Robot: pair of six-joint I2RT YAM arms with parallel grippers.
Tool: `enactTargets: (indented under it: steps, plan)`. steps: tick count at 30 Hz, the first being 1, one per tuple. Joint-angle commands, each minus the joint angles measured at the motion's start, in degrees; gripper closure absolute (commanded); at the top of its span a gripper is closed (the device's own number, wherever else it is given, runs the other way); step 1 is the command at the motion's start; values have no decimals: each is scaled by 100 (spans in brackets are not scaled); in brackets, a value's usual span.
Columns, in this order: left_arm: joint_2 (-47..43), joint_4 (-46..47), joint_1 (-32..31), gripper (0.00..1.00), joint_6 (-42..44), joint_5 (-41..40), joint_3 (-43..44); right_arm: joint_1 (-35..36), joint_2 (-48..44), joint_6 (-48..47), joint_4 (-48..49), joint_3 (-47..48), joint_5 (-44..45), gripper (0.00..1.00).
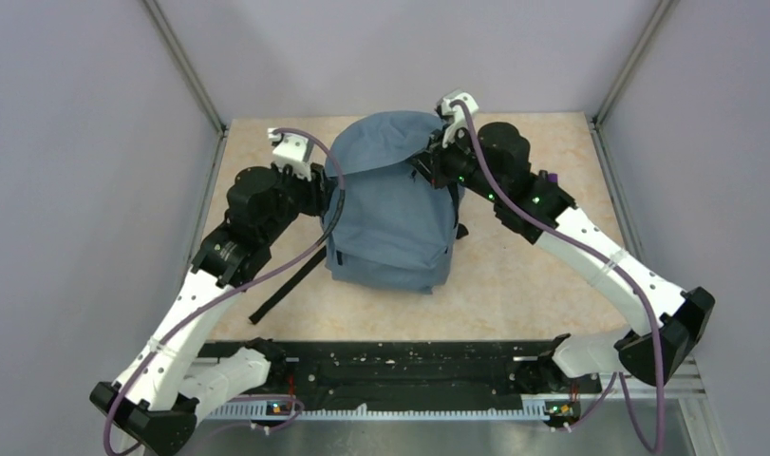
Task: Pack the student bag
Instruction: Zip the student bag at the center of the board.
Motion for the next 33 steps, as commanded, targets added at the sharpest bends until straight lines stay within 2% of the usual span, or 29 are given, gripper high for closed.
enactTargets:
  steps: [1, 3, 6, 9, 11, 15, 20, 23, 24, 27, 29, 33]
  plan:
    - [-376, 406, 276, 41, 824, 525, -21, -515, -537, -3, 85, 108, 63, 100]
    - [-379, 728, 185, 34, 988, 1026, 22, -515, -529, 22, 28, 162, -191, 100]
    - [-286, 1017, -205, 30, 1663, 1482, 167, -515, -529, 51, -8, 208, -397, 100]
    - [-37, 1112, -1075, 25, 2594, 972, 378, -515, -494, 56, -14, 232, -554, 100]
    - [245, 1030, -1384, 22, 2987, 800, 652, -515, -464, 80, -9, 252, -668, 100]
    - [846, 840, -1486, 18, 3292, 732, 1249, -515, -433, 111, -21, 273, -822, 100]
    - [1399, 955, -1577, 13, 3704, 502, 1495, -515, -459, 57, -141, 290, -918, 100]
    - [1705, 817, -1586, 14, 3807, 410, 1663, -515, -523, 42, -164, 269, -911, 100]
    - [1794, 828, -1587, 21, 3830, 303, 1700, -515, -537, 49, -163, 264, -915, 100]
    - [2011, 850, -1587, 72, 3860, -242, 1871, -515, -564, 100, -277, 336, -916, 100]
    - [2099, 974, -1587, 98, 3796, -936, 1976, -515, -605, 131, -401, 465, -882, 100]
    - [2171, 1086, -1566, 100, 3801, -1801, 2242, -547, -675, 142, -675, 760, -648, 100]
